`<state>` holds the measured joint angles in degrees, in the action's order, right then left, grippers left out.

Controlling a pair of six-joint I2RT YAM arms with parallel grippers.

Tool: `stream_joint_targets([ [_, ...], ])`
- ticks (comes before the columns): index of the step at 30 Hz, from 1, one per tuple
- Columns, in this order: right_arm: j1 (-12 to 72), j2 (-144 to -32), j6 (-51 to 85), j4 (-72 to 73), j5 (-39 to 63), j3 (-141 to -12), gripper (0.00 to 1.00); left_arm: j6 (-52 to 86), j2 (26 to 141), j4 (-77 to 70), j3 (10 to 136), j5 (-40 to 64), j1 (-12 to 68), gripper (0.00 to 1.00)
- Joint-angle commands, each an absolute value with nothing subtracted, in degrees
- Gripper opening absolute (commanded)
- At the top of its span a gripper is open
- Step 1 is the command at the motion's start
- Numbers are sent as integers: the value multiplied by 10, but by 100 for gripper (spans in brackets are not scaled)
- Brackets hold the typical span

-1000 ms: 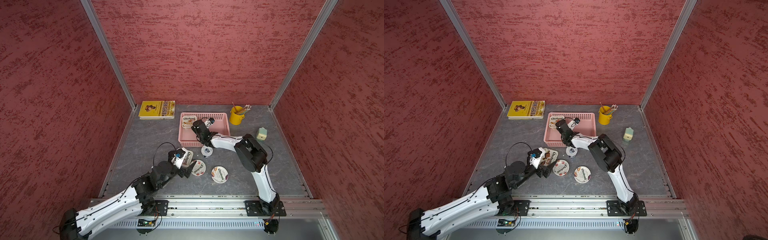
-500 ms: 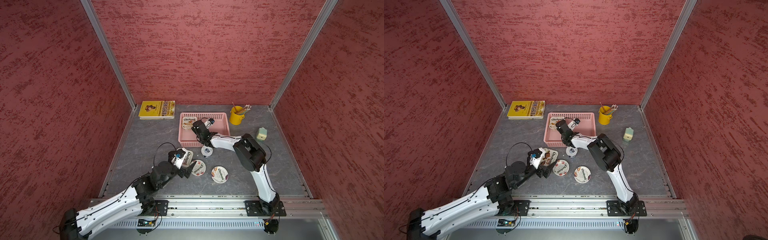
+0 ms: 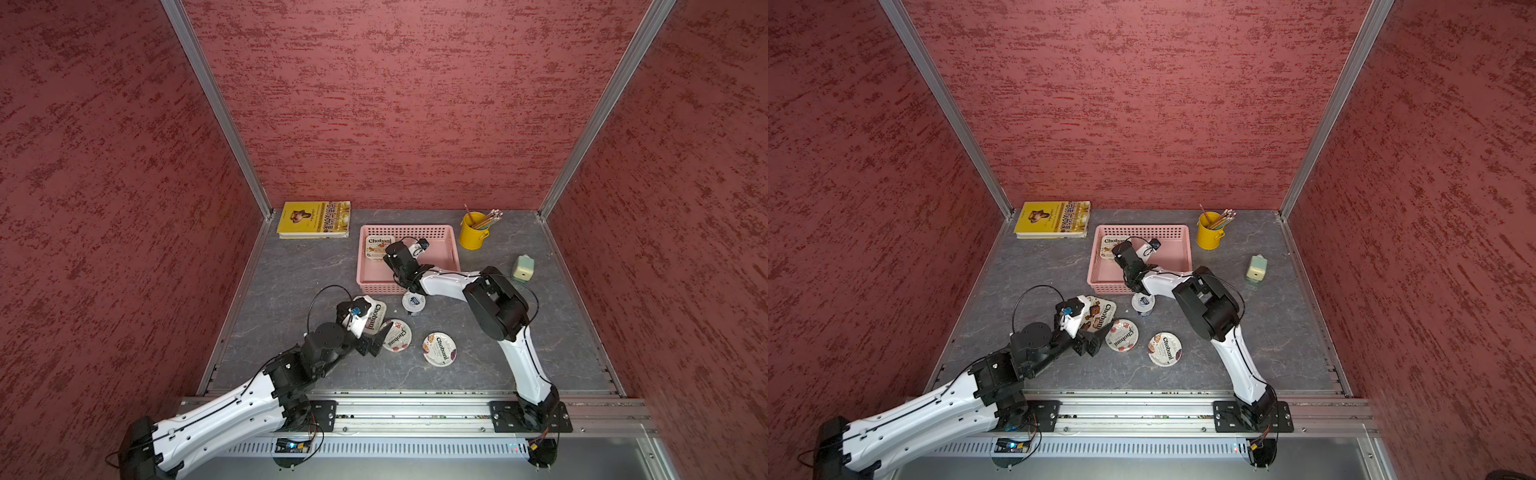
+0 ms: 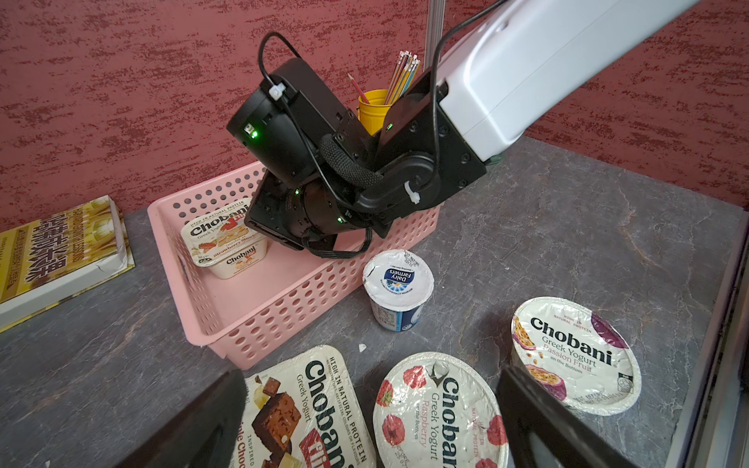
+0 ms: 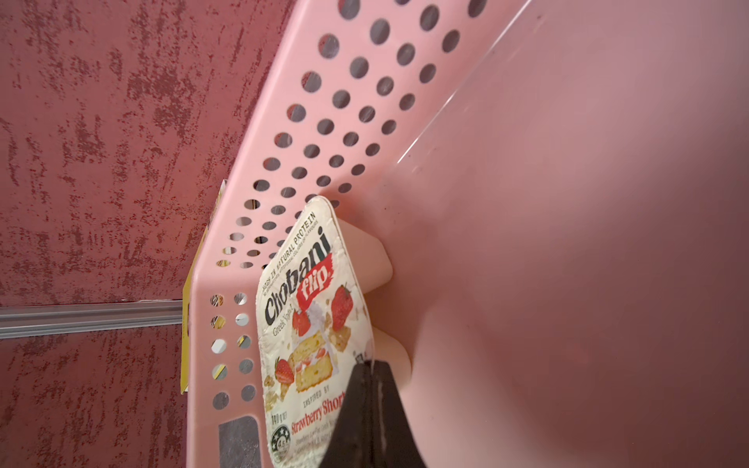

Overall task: Put the yogurt in the basket
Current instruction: Place the yogurt in the basket.

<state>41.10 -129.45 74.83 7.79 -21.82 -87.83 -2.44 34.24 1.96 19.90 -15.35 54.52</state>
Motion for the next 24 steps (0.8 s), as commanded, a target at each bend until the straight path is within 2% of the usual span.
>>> stream_joint_targets([
  [1, 406, -1312, 749, 68, -207, -889, 1, -31, 343, 20, 193, -155, 541, 100],
  [2, 407, -1312, 747, 70, -207, -888, 5, -31, 342, 20, 193, -155, 541, 100],
  [4, 407, -1311, 745, 74, -205, -888, 23, -31, 343, 20, 192, -155, 541, 100],
  [5, 407, -1311, 744, 76, -203, -887, 29, -31, 343, 20, 193, -155, 541, 100],
  [10, 406, -1309, 738, 81, -197, -888, 52, -31, 342, 21, 193, -155, 541, 100],
  [24, 405, -1220, 708, 87, -187, -858, 55, -33, 348, 25, 199, -148, 542, 100],
])
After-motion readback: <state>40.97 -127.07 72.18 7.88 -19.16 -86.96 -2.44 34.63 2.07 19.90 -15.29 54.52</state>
